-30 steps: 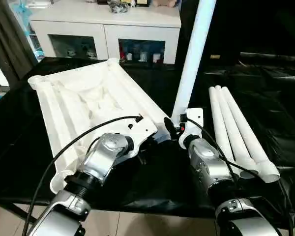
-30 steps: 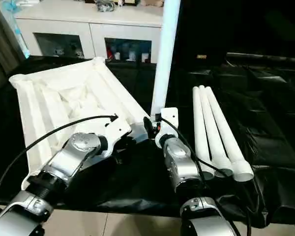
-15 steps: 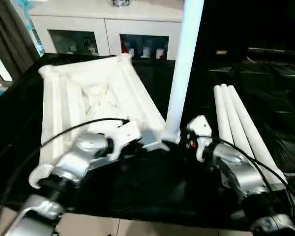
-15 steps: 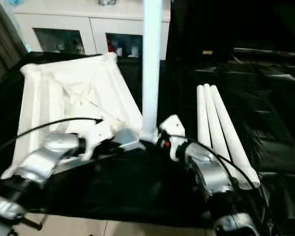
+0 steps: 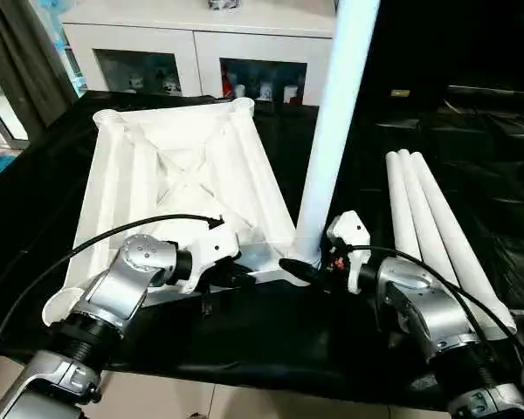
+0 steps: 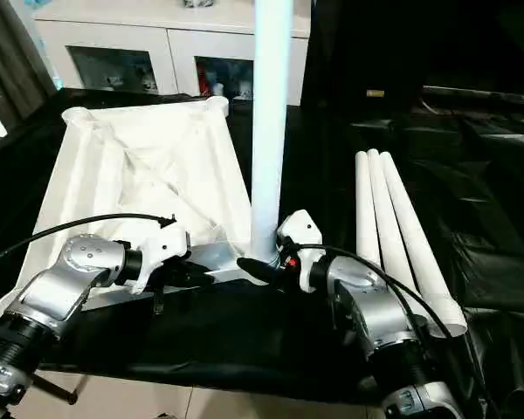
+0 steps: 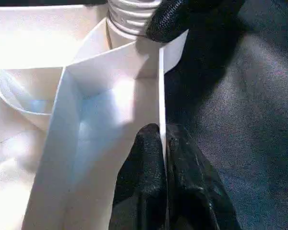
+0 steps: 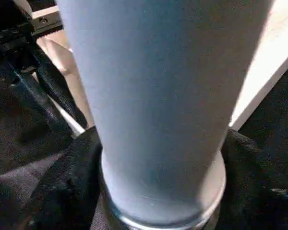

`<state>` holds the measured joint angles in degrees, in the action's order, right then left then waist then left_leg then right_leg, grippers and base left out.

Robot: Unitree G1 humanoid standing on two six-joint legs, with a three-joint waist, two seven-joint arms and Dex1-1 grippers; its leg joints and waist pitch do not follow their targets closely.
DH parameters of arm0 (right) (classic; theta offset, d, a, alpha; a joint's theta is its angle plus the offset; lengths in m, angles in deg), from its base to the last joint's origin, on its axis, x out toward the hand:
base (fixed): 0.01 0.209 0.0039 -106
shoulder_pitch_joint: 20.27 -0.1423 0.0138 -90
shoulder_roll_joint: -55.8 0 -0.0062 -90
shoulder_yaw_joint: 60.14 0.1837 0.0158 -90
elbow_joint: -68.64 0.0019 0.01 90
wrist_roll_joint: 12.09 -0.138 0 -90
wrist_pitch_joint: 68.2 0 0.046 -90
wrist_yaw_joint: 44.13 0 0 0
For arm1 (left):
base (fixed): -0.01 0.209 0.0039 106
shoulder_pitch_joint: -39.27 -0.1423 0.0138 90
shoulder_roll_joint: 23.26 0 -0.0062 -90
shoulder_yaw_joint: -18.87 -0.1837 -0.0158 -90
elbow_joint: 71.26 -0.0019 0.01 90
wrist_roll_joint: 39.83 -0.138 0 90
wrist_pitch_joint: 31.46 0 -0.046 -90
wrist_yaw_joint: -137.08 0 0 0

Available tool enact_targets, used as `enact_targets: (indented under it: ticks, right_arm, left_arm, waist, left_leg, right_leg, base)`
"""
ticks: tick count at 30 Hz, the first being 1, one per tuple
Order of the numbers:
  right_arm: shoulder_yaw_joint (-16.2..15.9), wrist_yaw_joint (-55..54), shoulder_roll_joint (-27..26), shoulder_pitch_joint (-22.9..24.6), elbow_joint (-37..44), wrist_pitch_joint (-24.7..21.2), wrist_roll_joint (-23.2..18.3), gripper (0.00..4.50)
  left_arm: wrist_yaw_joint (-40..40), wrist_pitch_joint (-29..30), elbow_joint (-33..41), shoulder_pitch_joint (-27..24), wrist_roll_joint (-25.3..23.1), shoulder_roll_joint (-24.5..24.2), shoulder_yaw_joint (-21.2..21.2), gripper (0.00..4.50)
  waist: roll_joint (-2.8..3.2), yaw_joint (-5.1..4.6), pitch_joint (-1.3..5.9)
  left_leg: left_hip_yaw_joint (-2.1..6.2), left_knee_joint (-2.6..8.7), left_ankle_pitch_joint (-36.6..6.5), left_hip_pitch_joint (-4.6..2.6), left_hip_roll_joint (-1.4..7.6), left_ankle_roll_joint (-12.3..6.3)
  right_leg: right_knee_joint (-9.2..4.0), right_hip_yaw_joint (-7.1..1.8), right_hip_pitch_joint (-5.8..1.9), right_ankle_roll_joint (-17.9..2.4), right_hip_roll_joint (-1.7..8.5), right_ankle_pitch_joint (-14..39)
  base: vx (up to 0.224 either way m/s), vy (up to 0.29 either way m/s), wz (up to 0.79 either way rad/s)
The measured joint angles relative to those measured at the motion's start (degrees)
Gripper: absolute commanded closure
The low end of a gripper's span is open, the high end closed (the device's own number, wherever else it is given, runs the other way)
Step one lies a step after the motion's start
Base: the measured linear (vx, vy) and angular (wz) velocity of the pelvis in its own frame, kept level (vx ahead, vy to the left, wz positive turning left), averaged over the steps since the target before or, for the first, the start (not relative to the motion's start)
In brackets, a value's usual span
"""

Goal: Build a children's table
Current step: Rotate leg to tighten

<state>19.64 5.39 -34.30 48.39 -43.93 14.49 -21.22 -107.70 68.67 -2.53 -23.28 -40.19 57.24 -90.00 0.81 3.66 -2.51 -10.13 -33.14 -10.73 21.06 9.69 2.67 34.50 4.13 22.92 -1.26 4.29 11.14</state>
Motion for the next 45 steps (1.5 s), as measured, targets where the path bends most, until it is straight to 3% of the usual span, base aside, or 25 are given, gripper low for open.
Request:
enact_targets:
  ticks: [7, 11, 19, 24, 30, 31, 35, 41, 45]
  right_arm:
    - [-0.10, -0.52, -0.17, 0.00, 0.03, -0.48, 0.01, 1.72]
    - [1.00, -5.04, -2.91, -0.01, -0.68, -1.50, 0.12, 1.74]
    - [8.18, -33.11, -14.87, -4.61, -9.63, -1.95, 2.82, 1.75]
    - [9.97, -41.23, -16.90, -7.63, -14.36, -0.45, 3.73, 1.75]
    - [11.37, -41.02, -17.10, -7.76, -16.13, 2.87, 4.05, 1.75]
    - [11.57, -40.61, -17.09, -7.73, -16.24, 3.19, 4.05, 1.40]
    - [11.65, -37.57, -16.44, -6.92, -15.59, 4.10, 3.69, 0.97]
    - [9.97, -31.17, -13.66, -2.25, -8.36, 2.96, 2.29, 0.94]
    - [9.73, -26.72, -10.63, 2.55, 0.61, 0.56, 0.35, 0.94]
  left_arm:
    - [0.03, 0.04, 0.01, -0.06, 0.01, -0.07, 0.02, 4.50]
    - [1.54, 0.54, -0.61, 0.09, -0.17, 0.49, 0.45, 4.50]
    - [16.54, 4.09, -10.08, 6.01, -4.77, 11.08, 0.40, 4.50]
    - [22.07, 7.00, -10.82, 7.03, -6.42, 15.38, 0.09, 4.50]
    - [23.01, 7.04, -10.86, 7.12, -7.32, 16.62, -0.10, 4.50]
    - [23.00, 6.98, -10.86, 7.14, -7.32, 16.60, -0.09, 4.50]
    - [21.95, 5.77, -10.81, 7.00, -7.01, 15.67, -0.01, 4.50]
    - [19.84, 2.09, -10.52, 6.32, -6.85, 13.93, 0.01, 4.50]
    - [18.44, 0.69, -9.40, 5.58, -6.58, 13.43, 0.08, 4.50]
  waist:
    - [-0.01, -0.01, 0.01]
    - [-0.08, -0.31, 0.02]
    - [-0.13, -0.61, 0.00]
    - [-0.04, -0.72, 0.05]
    - [0.04, -0.64, 0.14]
    - [0.04, -0.59, 0.14]
    - [0.04, -0.41, 0.14]
    - [0.12, -0.07, 0.11]
    - [0.61, 0.54, 0.11]
  left_leg:
    - [0.00, -0.06, 0.07, -0.01, 0.01, -0.11]
    - [0.00, -0.28, 0.00, -0.06, 0.05, 0.02]
    - [0.00, -0.44, 0.02, -1.08, 0.02, 0.33]
    - [0.03, -0.15, 0.03, -1.02, -0.04, 0.30]
    - [-0.01, -0.15, 0.01, -0.95, -0.29, 0.21]
    - [-0.01, -0.12, 0.01, -0.96, -0.28, 0.21]
    - [-0.01, 0.08, 0.01, -1.00, -0.24, 0.22]
    - [-0.01, 0.63, 0.04, -0.96, -0.24, 0.26]
    - [-0.02, 0.77, 0.07, -0.75, -0.22, 0.26]
  right_leg:
    - [0.07, 0.00, 0.00, 0.00, 0.00, 0.00]
    - [0.31, -0.02, -0.02, 0.00, 0.00, 0.00]
    - [0.35, -0.10, -0.80, 0.13, 0.02, 0.06]
    - [-0.58, -0.03, -1.08, 0.13, 0.02, 0.06]
    - [-0.68, -0.30, -1.11, 0.12, 0.11, 0.05]
    - [-0.62, -0.29, -1.10, 0.12, 0.11, 0.03]
    - [-0.42, -0.22, -1.02, 0.14, 0.11, 0.01]
    - [-0.39, -0.12, -0.91, 0.25, 0.10, -0.06]
    - [-0.40, -0.10, -0.83, 0.34, 0.09, -0.04]
  base:
    - [0.000, 0.000, 0.00]
    - [0.000, 0.000, 0.00]
    - [0.000, 0.000, 0.00]
    - [0.000, 0.000, 0.00]
    - [0.000, 0.000, 0.00]
    - [0.000, 0.000, 0.00]
    - [0.000, 0.000, 0.00]
    - [0.000, 0.000, 0.00]
    - [0.000, 0.000, 0.00]
